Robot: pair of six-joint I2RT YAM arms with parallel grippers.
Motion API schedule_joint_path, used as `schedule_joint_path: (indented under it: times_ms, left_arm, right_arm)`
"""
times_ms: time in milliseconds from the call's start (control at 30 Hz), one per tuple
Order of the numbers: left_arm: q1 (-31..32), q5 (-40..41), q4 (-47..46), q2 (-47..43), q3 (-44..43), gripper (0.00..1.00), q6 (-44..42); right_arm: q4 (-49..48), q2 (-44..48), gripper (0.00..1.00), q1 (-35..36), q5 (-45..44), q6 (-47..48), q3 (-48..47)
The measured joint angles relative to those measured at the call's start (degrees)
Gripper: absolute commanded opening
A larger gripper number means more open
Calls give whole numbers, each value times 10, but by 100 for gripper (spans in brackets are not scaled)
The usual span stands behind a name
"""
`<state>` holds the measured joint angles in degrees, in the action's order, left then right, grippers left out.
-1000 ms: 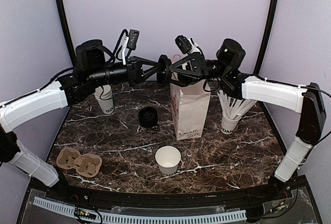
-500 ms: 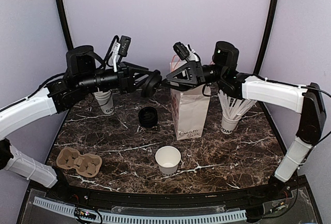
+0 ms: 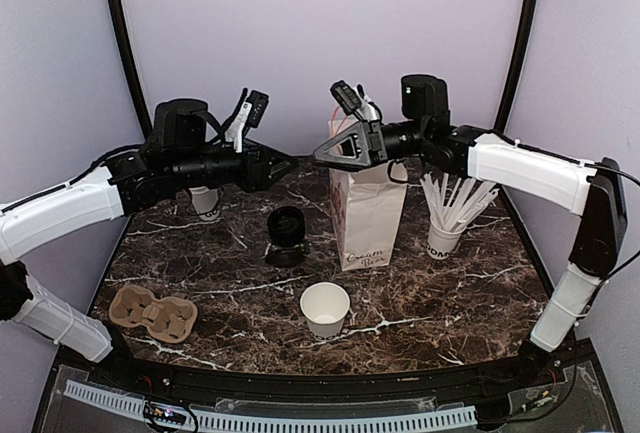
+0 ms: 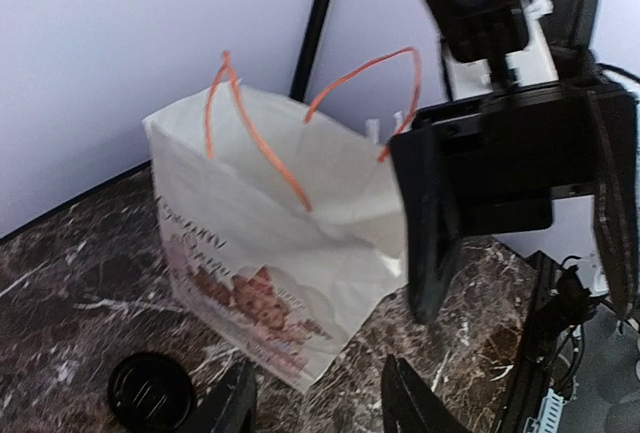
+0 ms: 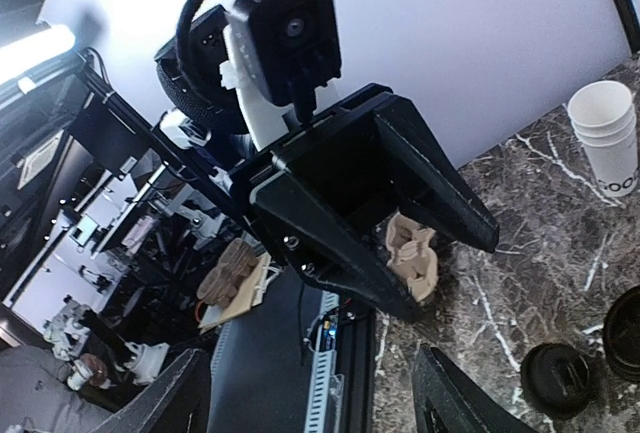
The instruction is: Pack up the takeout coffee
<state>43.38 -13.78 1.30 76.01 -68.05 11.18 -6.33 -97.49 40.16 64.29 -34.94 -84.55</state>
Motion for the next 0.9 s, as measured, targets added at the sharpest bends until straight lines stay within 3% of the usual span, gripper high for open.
schedule_joint_path:
  times_ms: [200, 300, 467, 533, 667, 800, 833, 900]
  left_arm:
    - [0, 141, 149, -2, -29, 44, 31]
    - [-1, 168, 213, -3, -19, 46, 58]
    - [-1, 168, 292, 13, 23, 52, 97]
    - [-1, 163, 309, 36, 30, 58, 109]
    - [2, 153, 318, 83, 39, 61, 113]
    - [10, 148, 318, 114, 39, 62, 95]
    - [11, 146, 318, 122, 39, 69, 91]
    - [12, 135, 321, 140, 34, 72, 84]
  right_arm:
    - [176, 23, 74, 1, -67, 191, -31]
    - [255, 55, 75, 1, -103, 286, -32]
    - [374, 115, 85, 1, -156, 433, -38]
    - [420, 138, 89, 0, -179, 486, -38]
    - [488, 190, 92, -16, -206, 574, -25]
    - [550, 253, 92, -95, -192, 649, 21]
    - [561, 272, 92, -118, -193, 662, 41]
    - [572, 318, 92, -152, -200, 680, 96]
